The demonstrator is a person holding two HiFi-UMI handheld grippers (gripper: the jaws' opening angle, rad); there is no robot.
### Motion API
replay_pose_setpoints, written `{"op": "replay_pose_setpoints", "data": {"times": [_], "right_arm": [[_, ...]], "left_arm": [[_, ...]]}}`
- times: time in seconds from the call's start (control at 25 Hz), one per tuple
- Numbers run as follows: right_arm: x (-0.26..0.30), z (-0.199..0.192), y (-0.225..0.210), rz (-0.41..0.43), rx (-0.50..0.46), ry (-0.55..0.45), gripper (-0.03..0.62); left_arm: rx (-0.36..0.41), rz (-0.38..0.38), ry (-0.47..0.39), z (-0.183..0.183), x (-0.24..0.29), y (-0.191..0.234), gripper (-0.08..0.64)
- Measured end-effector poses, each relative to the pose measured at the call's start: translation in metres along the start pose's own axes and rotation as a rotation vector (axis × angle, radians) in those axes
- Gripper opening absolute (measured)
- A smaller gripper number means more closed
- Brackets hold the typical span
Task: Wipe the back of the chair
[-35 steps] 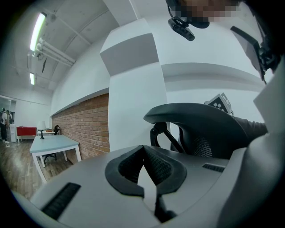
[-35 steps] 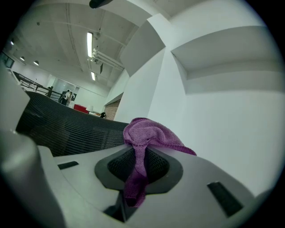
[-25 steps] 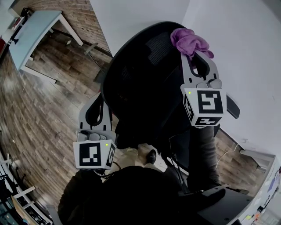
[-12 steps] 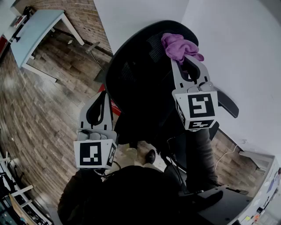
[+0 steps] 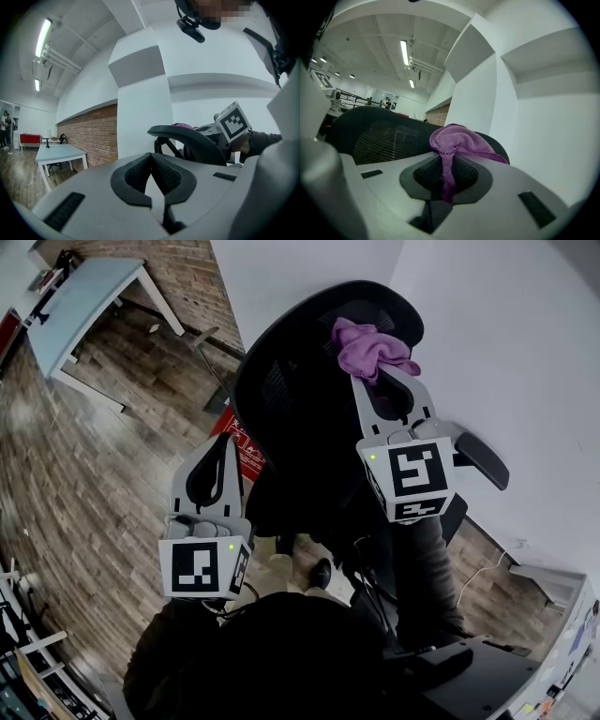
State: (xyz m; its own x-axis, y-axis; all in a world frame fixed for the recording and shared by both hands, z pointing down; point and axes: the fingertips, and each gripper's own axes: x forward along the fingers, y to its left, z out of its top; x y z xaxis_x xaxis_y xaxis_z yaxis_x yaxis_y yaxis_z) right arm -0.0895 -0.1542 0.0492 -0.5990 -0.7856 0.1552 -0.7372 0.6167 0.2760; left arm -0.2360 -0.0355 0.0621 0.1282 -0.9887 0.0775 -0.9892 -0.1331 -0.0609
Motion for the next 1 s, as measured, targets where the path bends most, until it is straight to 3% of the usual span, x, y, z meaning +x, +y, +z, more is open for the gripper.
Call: {"op": "replay_pose_setpoints", "data": {"times": [1.0], "right_arm": [[-0.036, 0.016, 0.077, 0.156, 0.009, -0.022, 0.054]], "left_arm": [[-0.012, 0.02, -0.036, 0.01, -0.051, -0.011, 0.009]]}}
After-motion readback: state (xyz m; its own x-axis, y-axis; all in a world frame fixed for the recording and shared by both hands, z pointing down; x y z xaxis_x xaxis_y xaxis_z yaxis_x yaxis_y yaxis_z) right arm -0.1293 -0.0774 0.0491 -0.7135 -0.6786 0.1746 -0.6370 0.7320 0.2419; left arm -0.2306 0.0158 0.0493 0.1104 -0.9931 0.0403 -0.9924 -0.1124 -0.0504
